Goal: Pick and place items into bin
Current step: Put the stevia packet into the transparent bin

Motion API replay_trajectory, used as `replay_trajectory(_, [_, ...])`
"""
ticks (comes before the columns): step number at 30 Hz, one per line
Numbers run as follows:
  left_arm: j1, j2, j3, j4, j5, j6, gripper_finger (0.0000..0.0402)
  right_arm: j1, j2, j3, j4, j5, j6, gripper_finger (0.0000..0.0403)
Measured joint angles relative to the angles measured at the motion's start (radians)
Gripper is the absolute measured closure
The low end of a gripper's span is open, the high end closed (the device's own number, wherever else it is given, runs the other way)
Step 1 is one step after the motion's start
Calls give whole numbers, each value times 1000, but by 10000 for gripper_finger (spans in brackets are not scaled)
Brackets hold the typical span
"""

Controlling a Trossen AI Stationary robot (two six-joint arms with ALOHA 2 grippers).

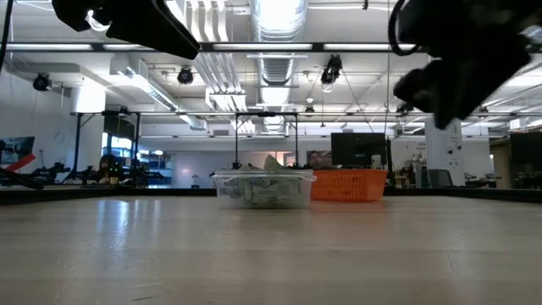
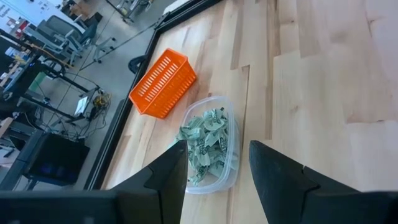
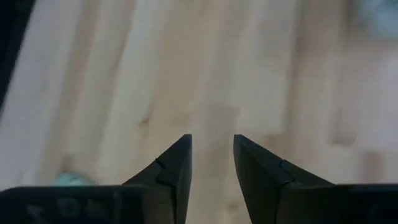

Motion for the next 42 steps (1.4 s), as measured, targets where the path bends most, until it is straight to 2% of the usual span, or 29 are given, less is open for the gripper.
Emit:
replay_trajectory(12, [0, 0, 0, 13, 0, 1, 246, 310, 46, -21, -9, 0, 386, 312])
replay_trajectory(18, [0, 0, 0, 14, 0, 1, 246, 406, 93, -28, 42, 5, 482, 317])
replay_trajectory(23, [0, 0, 0, 18, 0, 1, 246, 436, 150, -28, 102, 34, 480, 312])
replay_trajectory(31, [0, 0, 0, 18, 0, 1, 246, 438, 240, -29, 99, 37, 480, 316])
replay_trajectory(42, [0, 0, 0, 19, 0, 1, 246, 438, 256, -41, 102, 26, 527, 284])
